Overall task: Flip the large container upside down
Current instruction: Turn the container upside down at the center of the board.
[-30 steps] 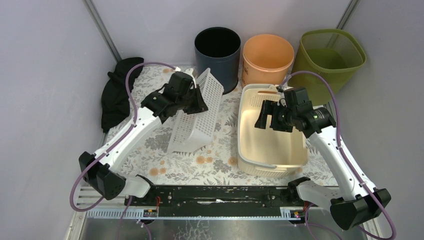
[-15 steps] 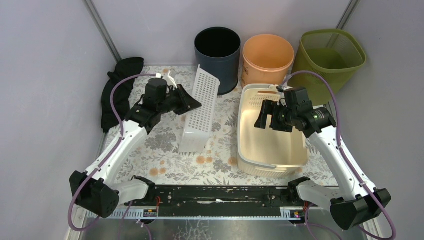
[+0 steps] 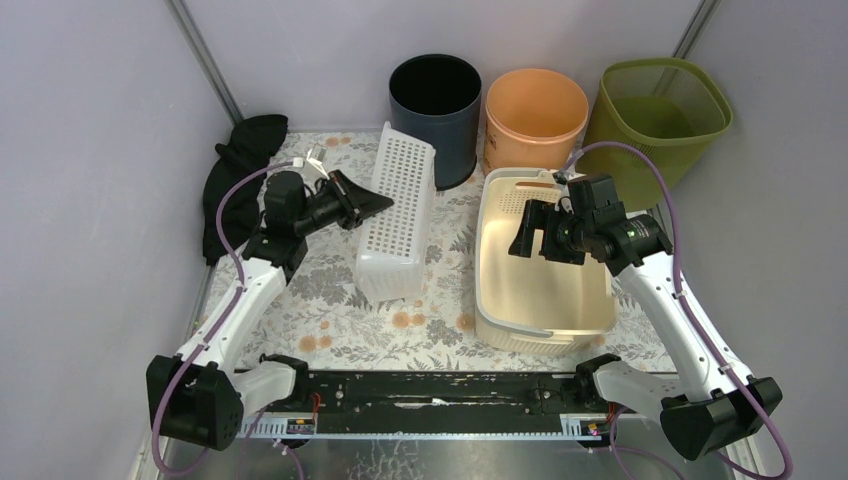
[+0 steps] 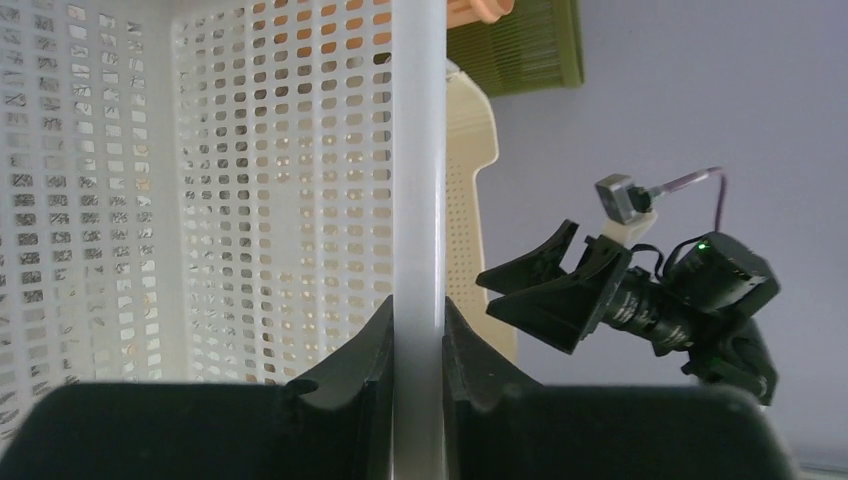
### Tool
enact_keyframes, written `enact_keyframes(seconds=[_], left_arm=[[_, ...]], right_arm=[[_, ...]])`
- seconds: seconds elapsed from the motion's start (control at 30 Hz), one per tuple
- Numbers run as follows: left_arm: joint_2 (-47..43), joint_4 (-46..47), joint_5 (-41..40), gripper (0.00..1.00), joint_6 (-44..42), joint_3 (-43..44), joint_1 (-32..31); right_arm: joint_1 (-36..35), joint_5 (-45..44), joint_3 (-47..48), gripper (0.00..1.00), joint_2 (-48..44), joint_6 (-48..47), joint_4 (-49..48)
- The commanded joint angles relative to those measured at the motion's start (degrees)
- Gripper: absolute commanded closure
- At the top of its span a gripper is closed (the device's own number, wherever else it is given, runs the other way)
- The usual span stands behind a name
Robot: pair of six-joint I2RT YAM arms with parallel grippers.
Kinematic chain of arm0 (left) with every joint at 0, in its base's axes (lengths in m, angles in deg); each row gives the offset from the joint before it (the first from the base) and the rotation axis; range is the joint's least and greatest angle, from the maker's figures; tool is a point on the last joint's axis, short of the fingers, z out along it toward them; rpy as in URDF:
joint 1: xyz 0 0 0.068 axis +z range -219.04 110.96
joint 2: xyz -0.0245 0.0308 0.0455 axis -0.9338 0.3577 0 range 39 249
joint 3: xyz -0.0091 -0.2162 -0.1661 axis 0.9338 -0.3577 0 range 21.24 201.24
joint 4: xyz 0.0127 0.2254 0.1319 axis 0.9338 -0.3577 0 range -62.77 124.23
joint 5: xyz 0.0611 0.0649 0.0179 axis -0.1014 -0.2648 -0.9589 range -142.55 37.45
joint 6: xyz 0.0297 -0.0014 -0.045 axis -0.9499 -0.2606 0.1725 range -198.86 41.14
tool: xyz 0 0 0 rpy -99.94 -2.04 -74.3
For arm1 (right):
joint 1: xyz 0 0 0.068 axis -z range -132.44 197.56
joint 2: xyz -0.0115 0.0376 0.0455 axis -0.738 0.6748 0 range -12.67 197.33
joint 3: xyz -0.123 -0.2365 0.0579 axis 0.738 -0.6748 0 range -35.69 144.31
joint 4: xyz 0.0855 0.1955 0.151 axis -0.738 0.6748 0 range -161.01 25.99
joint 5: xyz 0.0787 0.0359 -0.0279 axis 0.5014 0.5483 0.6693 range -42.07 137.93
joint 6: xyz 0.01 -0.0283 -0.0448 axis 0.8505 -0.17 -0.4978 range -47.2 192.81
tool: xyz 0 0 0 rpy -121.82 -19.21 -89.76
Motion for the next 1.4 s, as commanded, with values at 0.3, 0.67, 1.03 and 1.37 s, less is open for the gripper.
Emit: enact_keyframes(seconds=[0.3, 0.67, 1.03, 1.37], left_arm=[[-0.78, 39.20, 11.90, 0.99, 23.06, -11.59, 7.77], [6.60, 71.71, 13.30, 0.99, 44.15, -20.79, 10.94], [16.26, 91.92, 11.39, 1.00, 55.60, -27.08, 12.80], [19.25, 92.19, 13.02, 0.84, 53.92, -29.06, 14.12]], right_arm=[[-0.29, 2.38, 0.54, 0.10, -0.23, 0.81, -1.08], [-0.23, 2.77, 0.64, 0.10, -0.05, 1.08, -1.17], [-0.23, 3.22, 0.52, 0.10, 0.34, 1.30, -1.52], [-0.27, 3.75, 0.63, 0.10, 0.87, 1.19, -1.87]])
